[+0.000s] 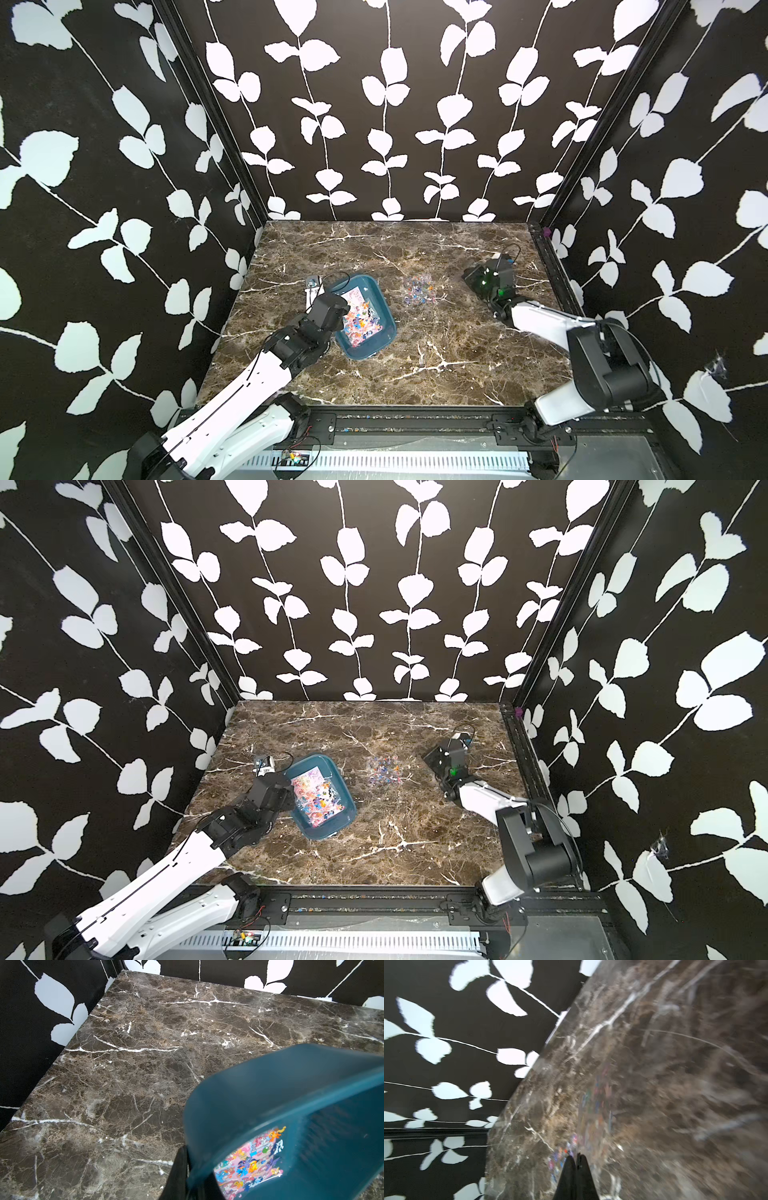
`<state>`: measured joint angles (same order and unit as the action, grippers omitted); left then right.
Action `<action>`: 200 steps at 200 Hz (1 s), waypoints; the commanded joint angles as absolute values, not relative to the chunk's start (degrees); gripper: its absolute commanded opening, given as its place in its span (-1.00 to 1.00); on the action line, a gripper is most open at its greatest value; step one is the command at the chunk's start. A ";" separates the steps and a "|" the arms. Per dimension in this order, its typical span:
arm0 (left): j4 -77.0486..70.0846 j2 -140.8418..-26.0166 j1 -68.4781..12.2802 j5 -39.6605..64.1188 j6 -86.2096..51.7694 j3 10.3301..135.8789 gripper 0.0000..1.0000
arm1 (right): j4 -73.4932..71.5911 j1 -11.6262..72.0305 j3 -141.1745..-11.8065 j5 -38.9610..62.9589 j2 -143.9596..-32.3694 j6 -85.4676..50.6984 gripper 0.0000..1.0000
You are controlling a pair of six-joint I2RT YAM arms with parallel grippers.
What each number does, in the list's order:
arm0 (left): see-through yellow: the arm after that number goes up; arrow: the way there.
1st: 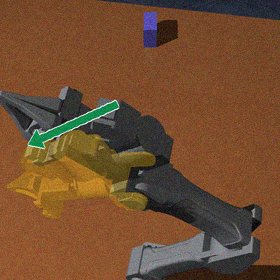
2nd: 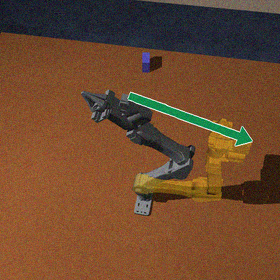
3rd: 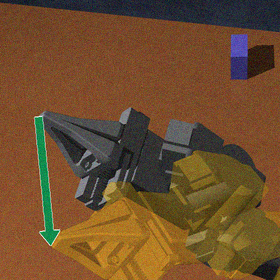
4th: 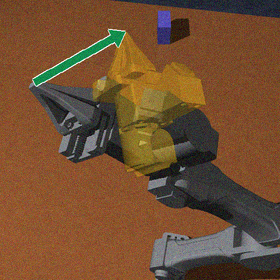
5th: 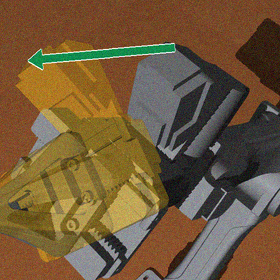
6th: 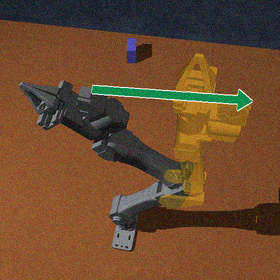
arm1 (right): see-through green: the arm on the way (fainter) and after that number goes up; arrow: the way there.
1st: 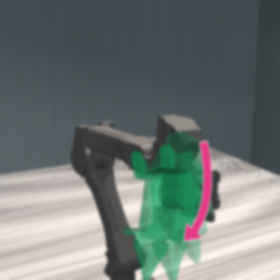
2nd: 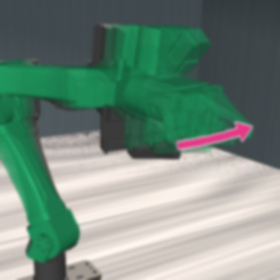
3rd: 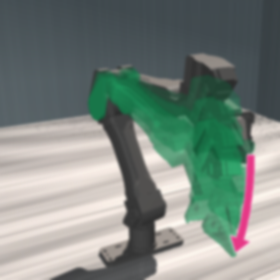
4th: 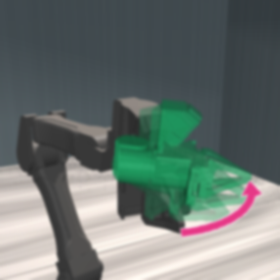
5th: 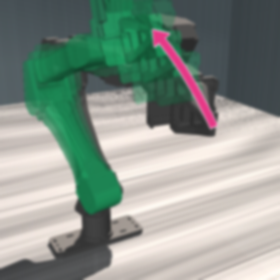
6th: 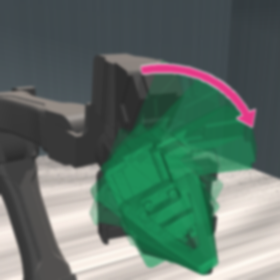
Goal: Take the stickers out of the storage box
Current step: Place the sticker at the center of the board.
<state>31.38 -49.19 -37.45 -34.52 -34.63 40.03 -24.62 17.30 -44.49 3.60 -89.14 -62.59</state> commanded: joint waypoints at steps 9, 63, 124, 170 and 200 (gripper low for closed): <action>30.76 -49.81 -37.29 -34.57 -33.68 39.33 -1.00 | -32.84 16.04 -50.93 10.03 -91.31 -63.26 -1.00; 30.06 -49.18 -37.27 -33.89 -33.40 38.80 -1.00 | -35.25 15.86 -43.26 10.99 -97.97 -66.24 -1.00; 29.09 -49.42 -37.33 -32.66 -33.40 38.51 -1.00 | -36.46 15.82 -36.15 9.27 -101.71 -66.04 -1.00; 28.57 -49.44 -37.31 -32.23 -33.57 38.10 -1.00 | -38.14 16.04 -30.69 2.90 -98.92 -66.68 -1.00; 28.30 -49.66 -37.24 -31.91 -33.67 37.95 -1.00 | -40.43 16.15 -29.23 -0.18 -99.11 -69.49 -1.00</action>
<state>28.32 -49.71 -37.45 -32.32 -34.26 39.07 -37.56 16.08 -31.20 4.43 -99.35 -67.11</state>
